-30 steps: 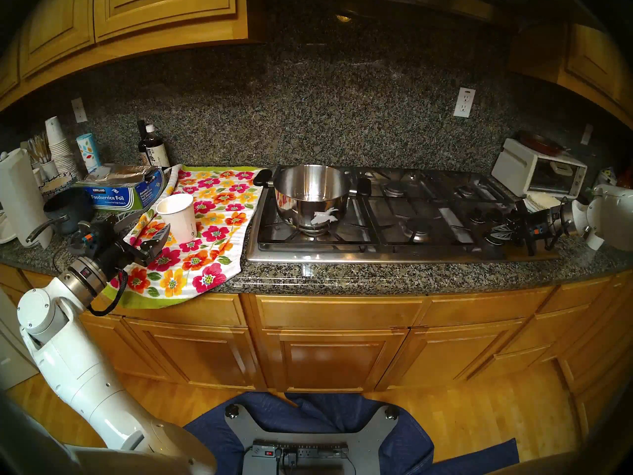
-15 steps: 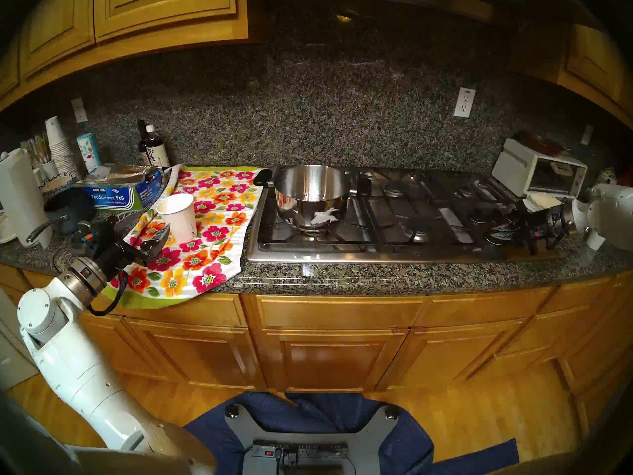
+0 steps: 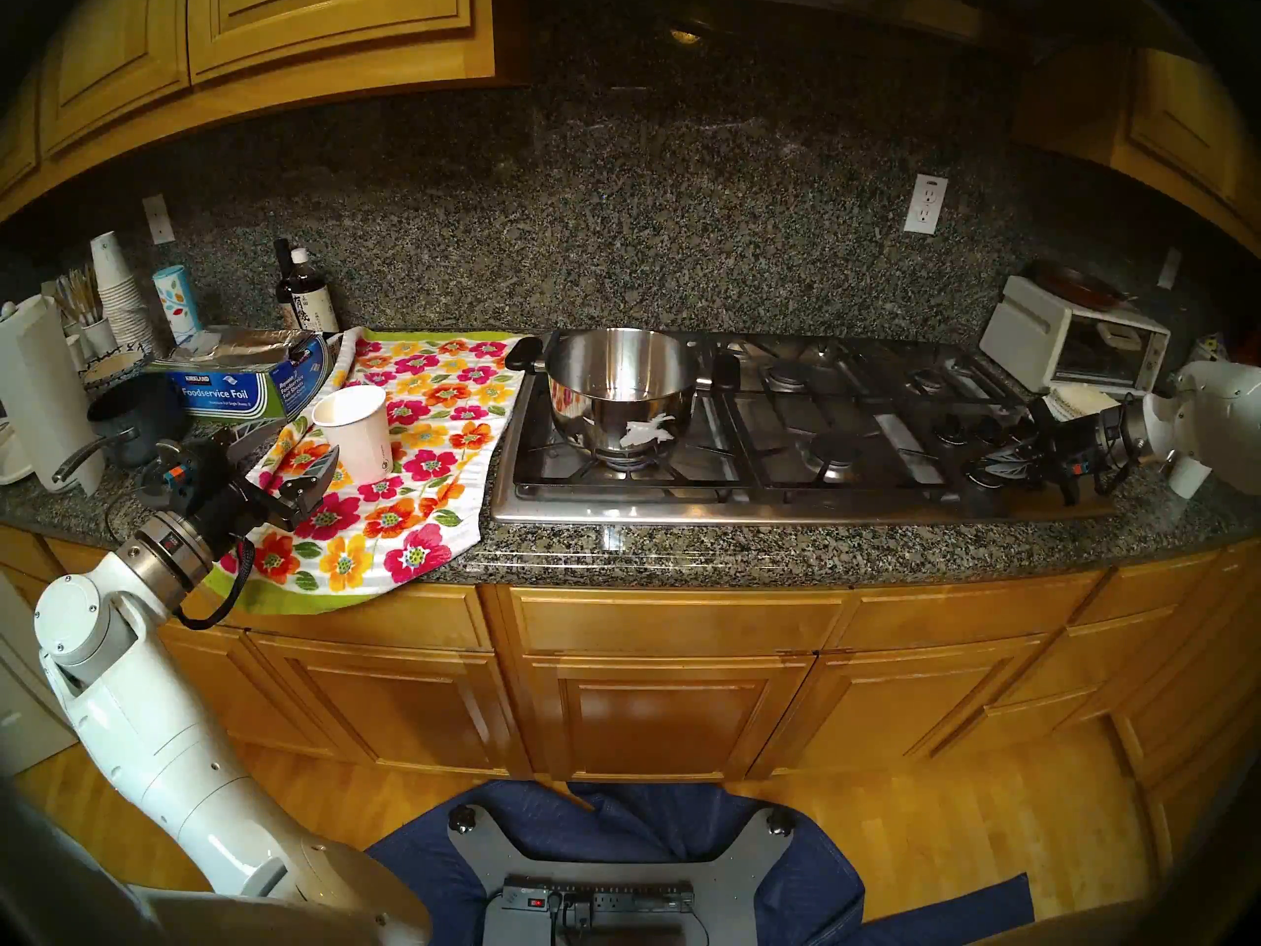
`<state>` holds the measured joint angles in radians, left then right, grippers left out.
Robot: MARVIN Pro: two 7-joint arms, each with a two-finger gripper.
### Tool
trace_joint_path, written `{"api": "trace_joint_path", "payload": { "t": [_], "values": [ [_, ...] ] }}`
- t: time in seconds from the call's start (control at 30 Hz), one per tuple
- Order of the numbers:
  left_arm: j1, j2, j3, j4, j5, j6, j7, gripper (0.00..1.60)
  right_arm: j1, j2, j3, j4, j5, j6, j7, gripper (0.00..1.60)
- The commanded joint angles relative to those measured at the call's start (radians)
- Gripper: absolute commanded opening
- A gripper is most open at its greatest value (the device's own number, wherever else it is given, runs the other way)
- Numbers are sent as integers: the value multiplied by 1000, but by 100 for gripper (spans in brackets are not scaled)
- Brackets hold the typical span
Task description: Pick up the water cup, pour water into the pot, turn on the stove
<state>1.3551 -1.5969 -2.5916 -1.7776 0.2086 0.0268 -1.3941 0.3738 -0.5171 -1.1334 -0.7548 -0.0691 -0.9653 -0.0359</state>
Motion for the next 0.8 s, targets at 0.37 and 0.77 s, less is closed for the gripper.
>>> {"api": "trace_joint_path", "payload": {
  "t": [0.37, 0.77],
  "values": [
    [-24, 8, 2, -22, -17, 1, -1, 160, 97, 56, -24, 43, 25, 5, 37, 0],
    [-22, 9, 3, -20, -14, 0, 0, 160, 183, 36, -11, 164, 35, 5, 134, 0]
  ]
}}
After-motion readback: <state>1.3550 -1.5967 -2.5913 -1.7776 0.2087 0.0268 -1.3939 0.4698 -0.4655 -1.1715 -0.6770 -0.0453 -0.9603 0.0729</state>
